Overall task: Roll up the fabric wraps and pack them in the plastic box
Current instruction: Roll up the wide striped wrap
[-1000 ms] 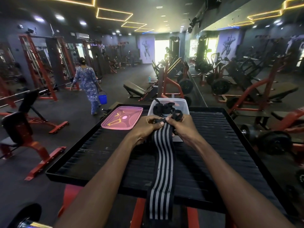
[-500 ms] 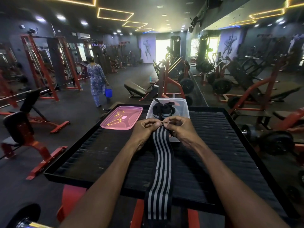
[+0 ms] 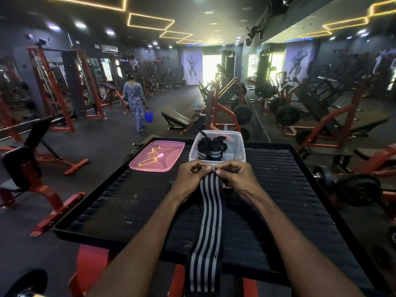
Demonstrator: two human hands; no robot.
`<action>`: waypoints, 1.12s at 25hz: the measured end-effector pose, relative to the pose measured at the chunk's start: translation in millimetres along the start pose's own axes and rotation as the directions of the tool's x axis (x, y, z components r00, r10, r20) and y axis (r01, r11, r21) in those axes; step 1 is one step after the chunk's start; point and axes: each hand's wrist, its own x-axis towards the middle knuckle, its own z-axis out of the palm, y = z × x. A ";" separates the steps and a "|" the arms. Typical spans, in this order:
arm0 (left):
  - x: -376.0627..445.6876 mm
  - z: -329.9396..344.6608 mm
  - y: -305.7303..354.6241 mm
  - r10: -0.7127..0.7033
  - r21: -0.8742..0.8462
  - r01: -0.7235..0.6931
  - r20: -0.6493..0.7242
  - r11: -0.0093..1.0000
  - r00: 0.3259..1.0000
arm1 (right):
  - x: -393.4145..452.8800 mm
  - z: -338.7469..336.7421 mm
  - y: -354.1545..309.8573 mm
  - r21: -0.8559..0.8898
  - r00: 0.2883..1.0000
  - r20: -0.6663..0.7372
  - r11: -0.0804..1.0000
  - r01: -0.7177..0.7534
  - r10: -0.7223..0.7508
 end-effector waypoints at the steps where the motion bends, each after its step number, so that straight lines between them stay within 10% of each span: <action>1: 0.6 0.2 0.2 -0.008 0.004 0.008 -0.001 1.000 1.000 | -0.7 -1.1 0.3 0.020 1.000 0.003 1.000 -0.022 0.021; 28: -6.6 -1.2 -1.2 -0.120 -0.049 0.129 0.150 0.990 0.981 | 0.4 -11.9 11.0 -0.061 0.992 0.000 0.990 -0.127 0.128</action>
